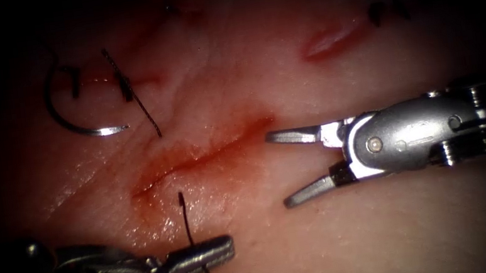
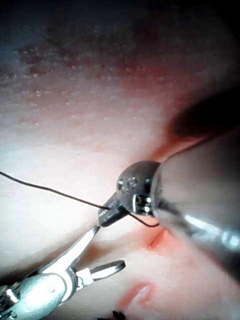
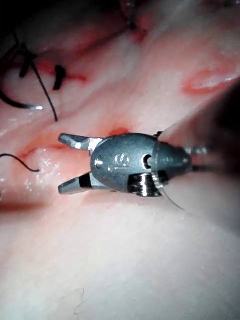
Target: Wound Closure
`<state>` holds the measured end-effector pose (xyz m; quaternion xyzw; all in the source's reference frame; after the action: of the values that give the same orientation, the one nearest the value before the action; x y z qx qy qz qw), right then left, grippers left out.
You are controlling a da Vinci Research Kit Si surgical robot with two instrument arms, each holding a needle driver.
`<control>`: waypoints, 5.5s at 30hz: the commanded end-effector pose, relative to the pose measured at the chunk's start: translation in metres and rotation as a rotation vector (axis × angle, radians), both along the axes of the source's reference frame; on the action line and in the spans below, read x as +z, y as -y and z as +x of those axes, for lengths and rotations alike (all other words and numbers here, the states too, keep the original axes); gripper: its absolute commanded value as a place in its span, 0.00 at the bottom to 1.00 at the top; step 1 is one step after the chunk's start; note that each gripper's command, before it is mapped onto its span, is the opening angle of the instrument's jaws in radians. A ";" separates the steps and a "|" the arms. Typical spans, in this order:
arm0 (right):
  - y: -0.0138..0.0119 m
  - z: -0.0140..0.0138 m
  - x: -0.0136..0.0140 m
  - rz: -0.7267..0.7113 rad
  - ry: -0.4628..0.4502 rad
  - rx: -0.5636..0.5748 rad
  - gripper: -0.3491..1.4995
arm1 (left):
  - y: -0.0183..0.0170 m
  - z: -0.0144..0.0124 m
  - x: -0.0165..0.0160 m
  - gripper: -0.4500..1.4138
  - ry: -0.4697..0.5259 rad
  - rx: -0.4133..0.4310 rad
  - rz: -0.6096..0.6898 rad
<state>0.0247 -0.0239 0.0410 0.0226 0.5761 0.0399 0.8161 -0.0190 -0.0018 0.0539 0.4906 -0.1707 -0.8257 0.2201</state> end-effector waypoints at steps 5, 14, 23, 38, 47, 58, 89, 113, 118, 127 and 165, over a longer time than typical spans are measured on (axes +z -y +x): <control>-0.0011 0.0051 -0.0005 -0.094 -0.014 -0.024 0.71 | -0.0018 0.0001 -0.0001 0.00 0.011 0.005 0.019; -0.0023 0.0109 -0.0009 -0.159 -0.075 -0.048 0.71 | -0.0031 0.0010 -0.0001 0.00 0.016 0.027 0.033; -0.0016 0.0135 -0.0009 -0.150 -0.133 -0.094 0.45 | -0.0037 0.0019 0.0007 0.00 0.026 0.041 0.028; -0.0020 0.0121 -0.0001 -0.117 -0.070 -0.064 0.00 | -0.0035 0.0023 0.0013 0.68 0.013 0.019 0.049; -0.0046 0.0111 0.0033 -0.099 -0.020 -0.039 0.00 | -0.0018 0.0013 0.0002 0.88 0.070 -0.093 0.029; -0.0069 0.0100 0.0082 -0.079 0.021 -0.008 0.00 | 0.0002 -0.0018 -0.0001 0.86 0.073 -0.127 -0.041; -0.0089 0.0089 0.0101 -0.040 0.036 0.022 0.00 | 0.0032 -0.0031 -0.0020 0.48 0.086 -0.070 -0.128; -0.0025 0.0063 0.0076 0.039 -0.021 -0.006 0.00 | -0.0011 0.0121 -0.0023 0.00 -0.154 -0.178 -0.157; -0.0013 0.0054 0.0062 0.060 -0.051 0.000 0.21 | -0.0024 0.0153 -0.0014 0.00 -0.183 -0.194 -0.161; -0.0043 0.0035 0.0038 0.106 -0.103 0.106 0.99 | -0.0027 0.0147 -0.0005 0.00 -0.227 -0.208 -0.176; -0.0065 0.0145 0.0102 0.184 -0.260 -0.027 0.00 | -0.0065 0.0132 0.0027 0.00 -0.208 -0.186 -0.259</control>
<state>0.0383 -0.0176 0.0510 0.1117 0.6705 0.0784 0.7293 -0.0053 0.0044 0.0568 0.3524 -0.2978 -0.8601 0.2176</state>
